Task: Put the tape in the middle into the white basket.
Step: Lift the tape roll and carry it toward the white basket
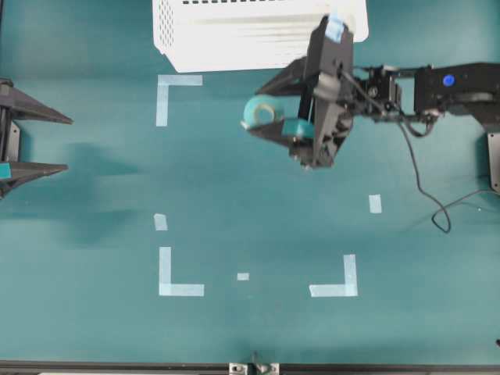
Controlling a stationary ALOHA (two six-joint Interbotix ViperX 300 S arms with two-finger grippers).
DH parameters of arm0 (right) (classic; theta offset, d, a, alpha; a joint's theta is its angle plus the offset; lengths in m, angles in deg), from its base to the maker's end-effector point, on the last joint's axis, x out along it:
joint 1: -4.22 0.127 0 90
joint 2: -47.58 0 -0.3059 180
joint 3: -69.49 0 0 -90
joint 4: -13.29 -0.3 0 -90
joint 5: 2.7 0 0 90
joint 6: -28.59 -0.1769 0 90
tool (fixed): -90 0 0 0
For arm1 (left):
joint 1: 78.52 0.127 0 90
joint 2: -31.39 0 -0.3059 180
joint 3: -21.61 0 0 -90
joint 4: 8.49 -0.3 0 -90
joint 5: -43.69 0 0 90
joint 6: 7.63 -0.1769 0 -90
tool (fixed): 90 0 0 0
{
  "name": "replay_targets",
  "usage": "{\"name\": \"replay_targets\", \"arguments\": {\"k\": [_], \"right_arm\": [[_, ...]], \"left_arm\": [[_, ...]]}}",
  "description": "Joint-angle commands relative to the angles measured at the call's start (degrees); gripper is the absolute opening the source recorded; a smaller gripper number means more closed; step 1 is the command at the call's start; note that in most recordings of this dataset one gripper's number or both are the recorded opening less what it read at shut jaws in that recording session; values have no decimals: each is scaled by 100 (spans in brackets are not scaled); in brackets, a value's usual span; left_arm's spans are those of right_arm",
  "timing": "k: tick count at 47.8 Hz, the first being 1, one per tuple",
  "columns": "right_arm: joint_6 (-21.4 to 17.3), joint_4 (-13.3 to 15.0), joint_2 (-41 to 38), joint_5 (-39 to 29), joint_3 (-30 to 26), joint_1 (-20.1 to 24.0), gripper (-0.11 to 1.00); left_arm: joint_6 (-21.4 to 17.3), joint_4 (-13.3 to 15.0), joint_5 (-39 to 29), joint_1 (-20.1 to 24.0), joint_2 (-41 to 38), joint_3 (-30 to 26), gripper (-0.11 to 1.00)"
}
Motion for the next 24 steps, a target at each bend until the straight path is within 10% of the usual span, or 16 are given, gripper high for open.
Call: {"name": "replay_targets", "arguments": {"k": [1,24], "right_arm": [[9,35,141,35,-105,-149,65],[18,290,141,26,-202,-984,65]], "left_arm": [[9,-9,18,18,-53,-79,45],[9,-9,18,18,-53,-79,45]]}}
